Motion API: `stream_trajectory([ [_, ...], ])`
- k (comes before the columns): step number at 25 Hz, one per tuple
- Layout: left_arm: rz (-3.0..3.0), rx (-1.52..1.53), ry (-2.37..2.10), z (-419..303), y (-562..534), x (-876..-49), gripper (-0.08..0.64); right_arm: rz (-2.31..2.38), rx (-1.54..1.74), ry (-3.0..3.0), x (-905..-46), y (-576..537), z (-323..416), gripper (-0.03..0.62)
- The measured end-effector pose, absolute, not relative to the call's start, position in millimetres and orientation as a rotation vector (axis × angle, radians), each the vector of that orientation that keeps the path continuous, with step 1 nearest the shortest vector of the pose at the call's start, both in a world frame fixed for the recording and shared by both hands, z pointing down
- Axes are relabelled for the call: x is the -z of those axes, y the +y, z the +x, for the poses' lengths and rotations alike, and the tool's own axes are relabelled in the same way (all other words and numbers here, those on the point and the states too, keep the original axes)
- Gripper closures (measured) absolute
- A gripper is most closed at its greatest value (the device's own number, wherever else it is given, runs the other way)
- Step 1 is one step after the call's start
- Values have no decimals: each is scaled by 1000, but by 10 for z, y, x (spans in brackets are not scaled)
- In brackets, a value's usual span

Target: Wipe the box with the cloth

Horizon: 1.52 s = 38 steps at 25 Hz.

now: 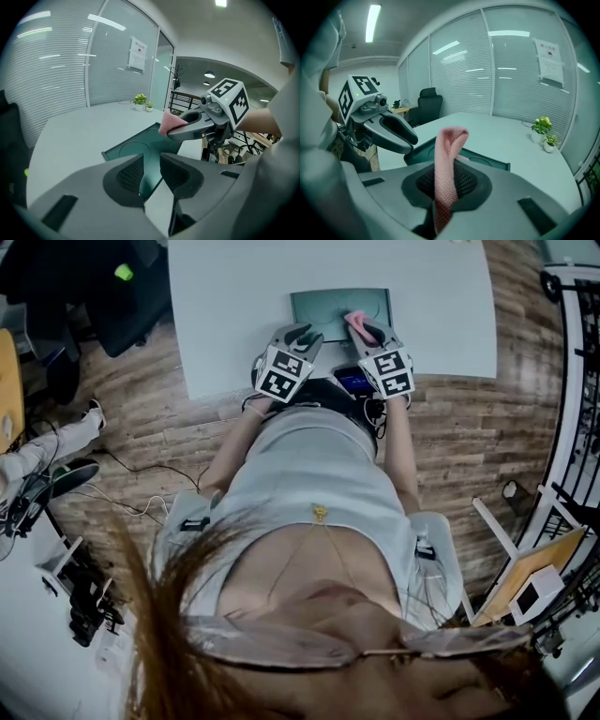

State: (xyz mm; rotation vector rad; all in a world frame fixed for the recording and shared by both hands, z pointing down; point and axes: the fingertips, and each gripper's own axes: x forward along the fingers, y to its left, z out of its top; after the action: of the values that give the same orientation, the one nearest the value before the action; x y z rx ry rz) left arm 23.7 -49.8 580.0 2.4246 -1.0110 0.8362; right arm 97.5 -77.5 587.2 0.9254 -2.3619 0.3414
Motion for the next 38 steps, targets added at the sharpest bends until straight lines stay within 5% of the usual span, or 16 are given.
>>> stream_trajectory([
  [7, 2430, -696, -1100, 341, -524, -5528, 511, 984, -258, -2485, -5492, -832, 1042, 554],
  [38, 2709, -237, -1243, 735, -642, -3933, 526, 984, 60, -2915, -3843, -651, 1032, 554],
])
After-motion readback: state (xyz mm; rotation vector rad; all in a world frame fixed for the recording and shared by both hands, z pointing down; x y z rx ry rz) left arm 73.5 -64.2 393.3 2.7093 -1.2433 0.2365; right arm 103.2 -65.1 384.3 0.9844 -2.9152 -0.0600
